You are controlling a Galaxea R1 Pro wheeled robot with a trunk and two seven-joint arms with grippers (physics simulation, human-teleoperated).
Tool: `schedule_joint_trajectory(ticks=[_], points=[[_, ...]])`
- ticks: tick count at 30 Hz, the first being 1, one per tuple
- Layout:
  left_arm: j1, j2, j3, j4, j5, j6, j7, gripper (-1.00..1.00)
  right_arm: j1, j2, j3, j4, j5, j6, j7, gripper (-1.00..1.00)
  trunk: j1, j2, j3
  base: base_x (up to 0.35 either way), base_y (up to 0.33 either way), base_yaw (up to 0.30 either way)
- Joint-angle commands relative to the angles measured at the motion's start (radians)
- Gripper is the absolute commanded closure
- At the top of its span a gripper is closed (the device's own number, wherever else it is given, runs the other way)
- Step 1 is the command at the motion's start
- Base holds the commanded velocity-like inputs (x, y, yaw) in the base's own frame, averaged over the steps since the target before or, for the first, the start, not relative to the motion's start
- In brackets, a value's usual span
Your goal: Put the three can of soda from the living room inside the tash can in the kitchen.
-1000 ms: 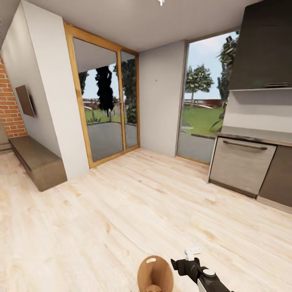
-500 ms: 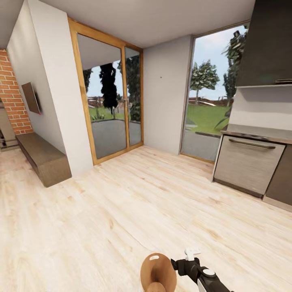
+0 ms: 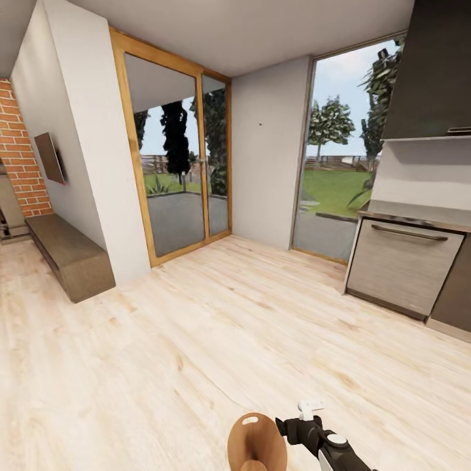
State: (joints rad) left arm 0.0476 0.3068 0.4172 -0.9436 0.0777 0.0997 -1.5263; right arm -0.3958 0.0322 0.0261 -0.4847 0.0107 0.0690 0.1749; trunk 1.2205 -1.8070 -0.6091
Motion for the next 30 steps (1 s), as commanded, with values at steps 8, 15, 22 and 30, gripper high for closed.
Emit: schedule_joint_trajectory(ticks=[8,15,22,30], points=[[0.000,0.000,0.000,0.000,0.000,0.000,0.000,-1.00,0.000,0.000,0.000,0.000,0.000,0.000,0.000,-1.00,0.004,-0.007,-0.003,0.003,0.000,0.000],[0.000,0.000,-0.001,0.000,-0.001,0.000,0.000,-1.00,0.000,0.000,0.000,0.000,0.000,0.000,0.000,-1.00,0.031,-0.056,-0.025,0.000,0.000,0.000],[0.000,0.000,-0.001,0.000,-0.001,0.000,0.000,-1.00,0.000,0.000,0.000,0.000,0.000,0.000,0.000,-1.00,0.058,-0.105,-0.051,0.000,0.000,0.000],[0.000,0.000,-0.001,0.000,-0.001,0.000,0.000,-1.00,0.000,0.000,0.000,0.000,0.000,0.000,0.000,-1.00,0.088,-0.161,-0.088,0.000,0.000,0.000]])
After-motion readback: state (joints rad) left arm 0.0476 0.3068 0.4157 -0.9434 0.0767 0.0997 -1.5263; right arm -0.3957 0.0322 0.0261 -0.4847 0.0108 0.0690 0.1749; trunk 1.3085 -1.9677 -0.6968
